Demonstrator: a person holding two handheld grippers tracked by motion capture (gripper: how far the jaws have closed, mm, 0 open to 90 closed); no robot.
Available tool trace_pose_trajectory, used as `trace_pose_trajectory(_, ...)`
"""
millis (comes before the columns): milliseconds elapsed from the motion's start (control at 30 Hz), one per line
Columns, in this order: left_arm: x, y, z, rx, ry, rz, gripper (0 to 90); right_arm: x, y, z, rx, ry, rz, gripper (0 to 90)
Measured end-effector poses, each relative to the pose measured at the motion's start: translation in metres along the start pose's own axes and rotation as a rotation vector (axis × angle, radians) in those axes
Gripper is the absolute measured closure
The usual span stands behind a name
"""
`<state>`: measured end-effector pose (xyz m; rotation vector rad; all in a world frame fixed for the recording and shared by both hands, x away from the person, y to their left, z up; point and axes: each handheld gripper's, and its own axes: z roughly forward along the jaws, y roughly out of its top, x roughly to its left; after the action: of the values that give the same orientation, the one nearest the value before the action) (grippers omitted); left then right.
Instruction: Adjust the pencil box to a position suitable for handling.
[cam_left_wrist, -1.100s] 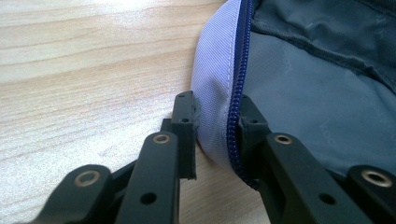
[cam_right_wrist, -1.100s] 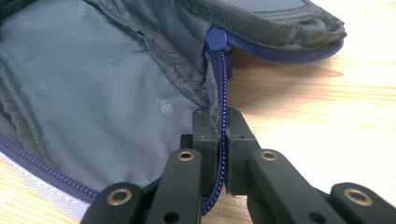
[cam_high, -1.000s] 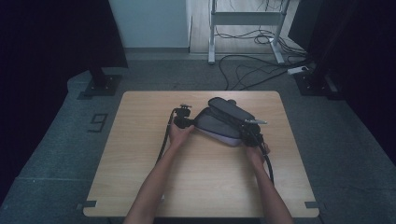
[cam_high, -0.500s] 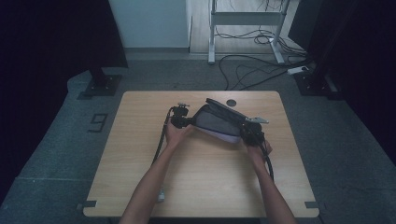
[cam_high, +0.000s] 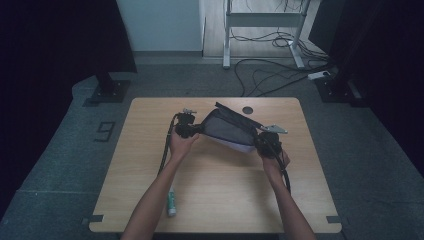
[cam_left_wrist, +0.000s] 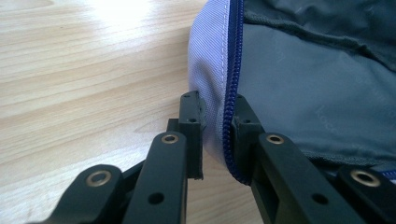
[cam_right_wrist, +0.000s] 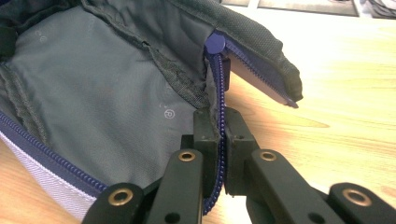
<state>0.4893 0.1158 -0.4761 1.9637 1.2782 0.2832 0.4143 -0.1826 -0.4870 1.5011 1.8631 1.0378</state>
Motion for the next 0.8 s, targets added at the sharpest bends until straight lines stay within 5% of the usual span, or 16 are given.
trace_pose_trajectory(333, 0.006, -0.007, -0.019, -0.030, -0.018, -0.040, 78.8, 0.010, 0.003, -0.007, -0.017, 0.031, -0.020, 85.3)
trace_pose_trajectory(800, 0.003, -0.016, -0.041, -0.060, -0.028, -0.022, 78.5, 0.017, 0.005, -0.023, -0.044, 0.065, -0.035, 85.3)
